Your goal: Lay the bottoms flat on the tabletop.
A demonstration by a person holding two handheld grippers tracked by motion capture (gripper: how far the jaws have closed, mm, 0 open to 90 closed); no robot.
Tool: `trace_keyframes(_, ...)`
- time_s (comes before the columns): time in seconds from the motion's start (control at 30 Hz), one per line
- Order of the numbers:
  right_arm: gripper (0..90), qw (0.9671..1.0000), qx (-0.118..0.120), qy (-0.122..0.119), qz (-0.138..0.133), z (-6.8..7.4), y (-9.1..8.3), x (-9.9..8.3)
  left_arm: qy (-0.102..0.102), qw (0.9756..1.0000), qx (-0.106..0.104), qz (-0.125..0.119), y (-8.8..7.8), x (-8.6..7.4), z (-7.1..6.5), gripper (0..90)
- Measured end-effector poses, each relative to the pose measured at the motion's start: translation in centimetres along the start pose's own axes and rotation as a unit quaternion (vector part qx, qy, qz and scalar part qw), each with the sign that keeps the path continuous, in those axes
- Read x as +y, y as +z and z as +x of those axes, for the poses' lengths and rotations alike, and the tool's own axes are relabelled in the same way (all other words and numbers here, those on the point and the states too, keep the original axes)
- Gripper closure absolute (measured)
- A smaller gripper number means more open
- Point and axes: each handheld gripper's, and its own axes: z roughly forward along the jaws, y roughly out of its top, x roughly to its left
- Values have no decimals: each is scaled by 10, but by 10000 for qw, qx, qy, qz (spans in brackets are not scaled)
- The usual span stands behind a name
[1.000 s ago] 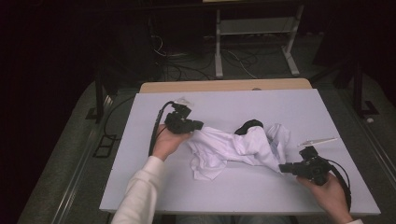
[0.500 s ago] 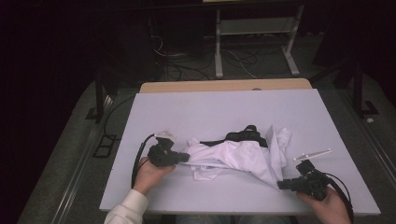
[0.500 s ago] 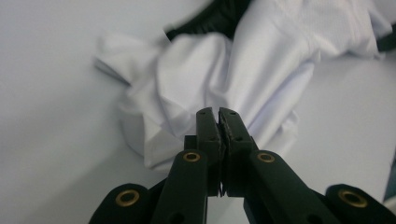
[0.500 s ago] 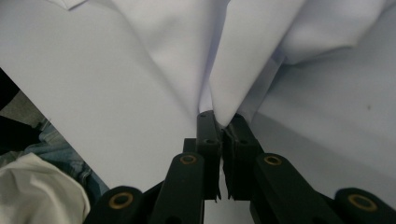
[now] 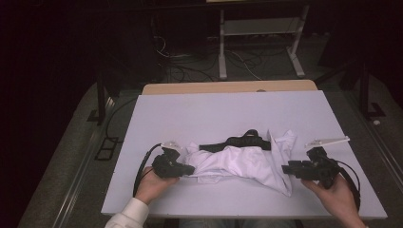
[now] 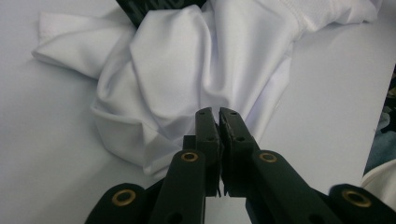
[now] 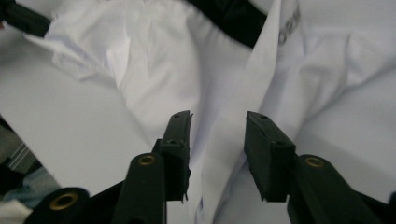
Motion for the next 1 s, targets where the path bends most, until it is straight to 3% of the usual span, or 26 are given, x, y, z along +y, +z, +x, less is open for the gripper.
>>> trace_keyframes(0.13,556,9998,42,9,-201,-4,3,17,11,9997,113,-196,-8,7,2,739)
trace_keyframes(0.2,532,9995,55,16,-295,-6,5,30,-4,9992,218,-320,-12,13,3,621)
trace_keyframes(0.37,526,9988,142,16,-479,-9,8,49,-166,9977,227,-610,-16,31,8,502)
trace_keyframes(0.57,557,9984,242,-86,-499,-10,18,68,-288,9968,284,-693,-7,50,18,472)
trace_keyframes(0.8,595,9985,390,-10,-391,-15,36,78,-480,9958,408,-665,8,56,33,466)
trace_keyframes(0.87,597,9989,339,8,-317,-17,42,79,-561,9955,394,-659,13,56,39,466)
trace_keyframes(1.0,580,9998,-27,-36,-168,-23,53,80,-717,9948,387,-605,23,55,48,468)
